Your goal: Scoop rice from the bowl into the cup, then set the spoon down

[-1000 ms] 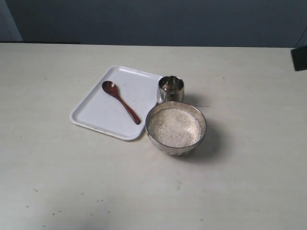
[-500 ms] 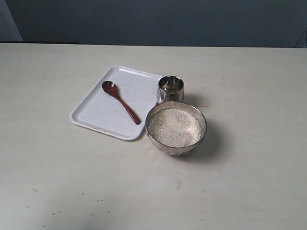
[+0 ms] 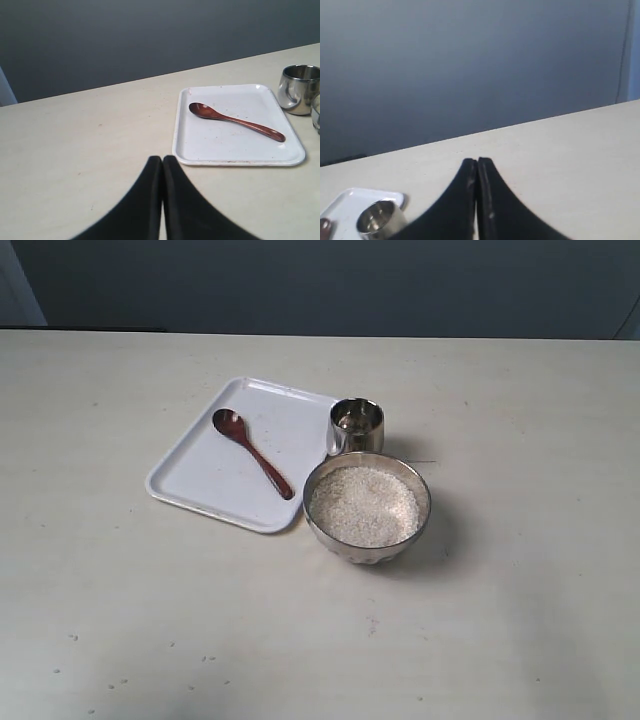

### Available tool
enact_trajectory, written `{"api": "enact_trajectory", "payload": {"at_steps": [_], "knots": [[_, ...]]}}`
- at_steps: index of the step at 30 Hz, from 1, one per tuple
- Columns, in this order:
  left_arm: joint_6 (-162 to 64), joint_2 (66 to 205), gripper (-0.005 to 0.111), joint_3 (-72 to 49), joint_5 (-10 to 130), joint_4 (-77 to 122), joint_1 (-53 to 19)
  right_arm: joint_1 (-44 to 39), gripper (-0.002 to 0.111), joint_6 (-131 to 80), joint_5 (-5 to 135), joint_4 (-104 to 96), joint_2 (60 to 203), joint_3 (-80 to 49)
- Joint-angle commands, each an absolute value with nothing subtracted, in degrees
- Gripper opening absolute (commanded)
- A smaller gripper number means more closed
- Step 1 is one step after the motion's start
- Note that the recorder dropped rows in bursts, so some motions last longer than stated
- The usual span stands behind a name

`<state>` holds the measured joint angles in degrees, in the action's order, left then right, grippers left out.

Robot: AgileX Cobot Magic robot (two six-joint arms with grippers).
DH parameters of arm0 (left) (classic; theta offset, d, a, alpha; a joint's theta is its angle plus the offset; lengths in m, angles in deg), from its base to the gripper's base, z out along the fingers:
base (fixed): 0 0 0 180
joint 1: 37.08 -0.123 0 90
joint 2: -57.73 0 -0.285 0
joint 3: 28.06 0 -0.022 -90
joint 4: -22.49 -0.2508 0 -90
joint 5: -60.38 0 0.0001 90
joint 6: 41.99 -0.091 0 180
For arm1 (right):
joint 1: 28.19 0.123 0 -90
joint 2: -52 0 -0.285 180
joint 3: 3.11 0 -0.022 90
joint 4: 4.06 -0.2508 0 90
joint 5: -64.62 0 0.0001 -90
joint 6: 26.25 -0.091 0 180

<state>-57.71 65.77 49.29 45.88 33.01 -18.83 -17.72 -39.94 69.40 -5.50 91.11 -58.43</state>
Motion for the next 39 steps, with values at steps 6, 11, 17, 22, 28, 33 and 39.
{"api": "enact_trajectory", "payload": {"at_steps": [6, 11, 17, 22, 28, 33, 39], "knots": [[-57.55, 65.52, 0.001, 49.15, 46.58, 32.92, -18.55, -24.17, 0.0, -39.68, 65.84, 1.84, 74.08, -69.3], [-57.55, 65.52, 0.001, 49.15, 46.58, 32.92, -18.55, -24.17, 0.0, -39.55, 65.73, 7.79, 67.73, -74.26], [-57.55, 65.52, 0.001, 49.15, 46.58, 32.92, -18.55, -24.17, 0.0, -39.55, 63.67, 6.28, 63.97, -80.33], [-57.55, 65.52, 0.001, 49.15, 46.58, 32.92, -18.55, -24.17, 0.0, -39.82, 64.62, 4.45, 61.55, -80.33], [-57.55, 65.52, 0.001, 49.15, 46.58, 32.92, -18.55, -24.17, 0.0, -39.82, 64.62, 4.45, 61.26, -80.33], [-57.55, 65.52, 0.001, 49.15, 46.58, 32.92, -18.55, -24.17, 0.0, -39.82, 64.62, 4.45, 61.26, -80.33], [-57.55, 65.52, 0.001, 49.15, 46.58, 32.92, -18.55, -24.17, 0.0, -39.82, 64.62, 4.45, 61.26, -80.33]]}}
